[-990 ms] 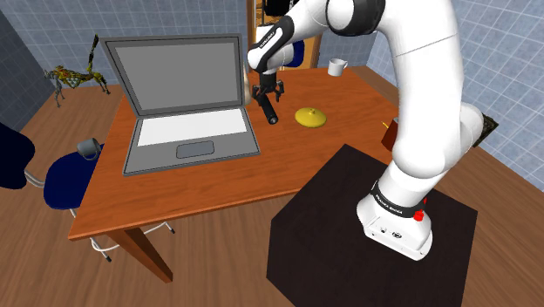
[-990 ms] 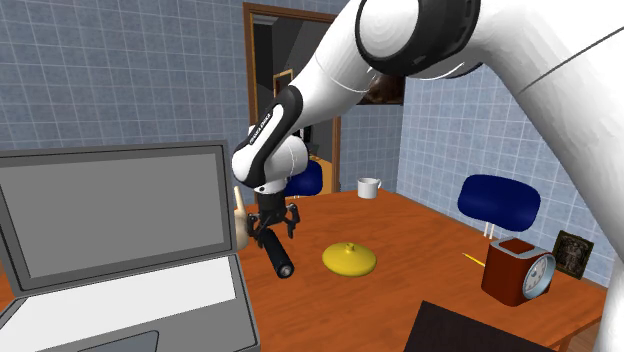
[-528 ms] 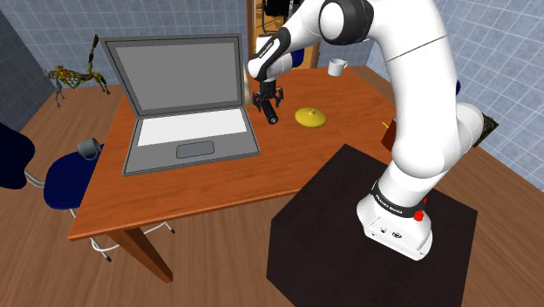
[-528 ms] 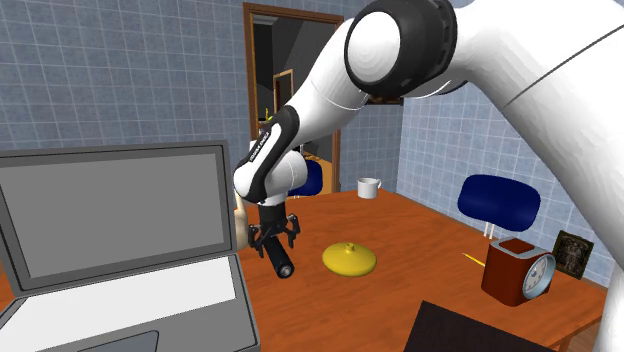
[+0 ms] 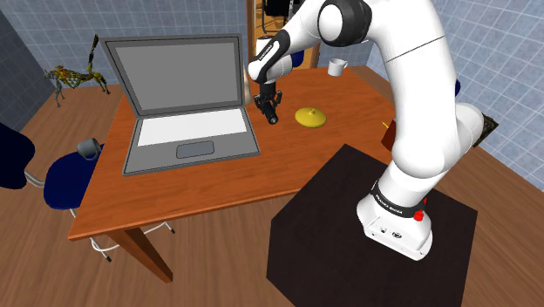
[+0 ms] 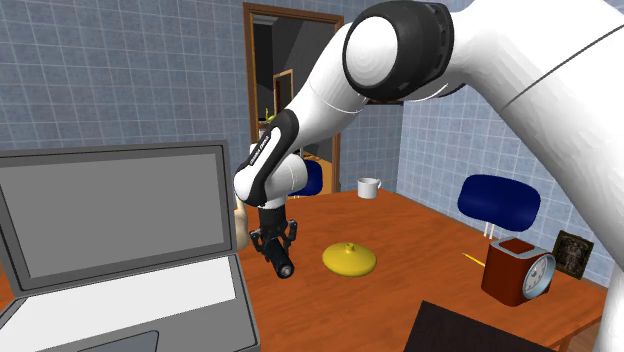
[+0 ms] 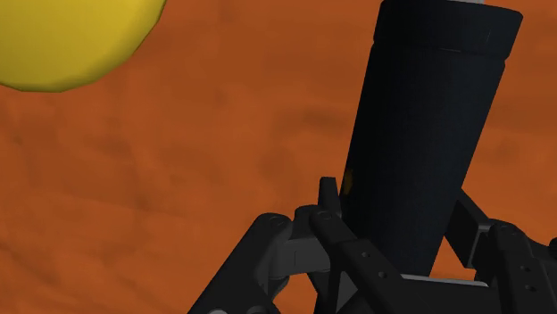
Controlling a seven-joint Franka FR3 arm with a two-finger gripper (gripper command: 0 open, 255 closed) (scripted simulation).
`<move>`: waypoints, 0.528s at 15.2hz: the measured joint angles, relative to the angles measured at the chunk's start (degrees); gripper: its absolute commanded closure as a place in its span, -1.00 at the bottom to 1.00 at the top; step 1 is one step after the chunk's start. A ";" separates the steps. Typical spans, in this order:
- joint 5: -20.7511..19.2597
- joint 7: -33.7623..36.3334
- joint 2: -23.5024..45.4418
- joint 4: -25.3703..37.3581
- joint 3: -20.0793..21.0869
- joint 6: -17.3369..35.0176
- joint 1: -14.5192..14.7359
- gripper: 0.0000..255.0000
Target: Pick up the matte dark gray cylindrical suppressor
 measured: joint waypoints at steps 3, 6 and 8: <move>0.01 -0.01 -0.01 -0.01 0.00 0.02 -0.01 1.00; -0.04 -0.03 -0.68 -0.28 -0.03 -0.44 0.03 1.00; -0.09 -0.05 -1.79 -0.52 -0.09 -1.31 0.08 1.00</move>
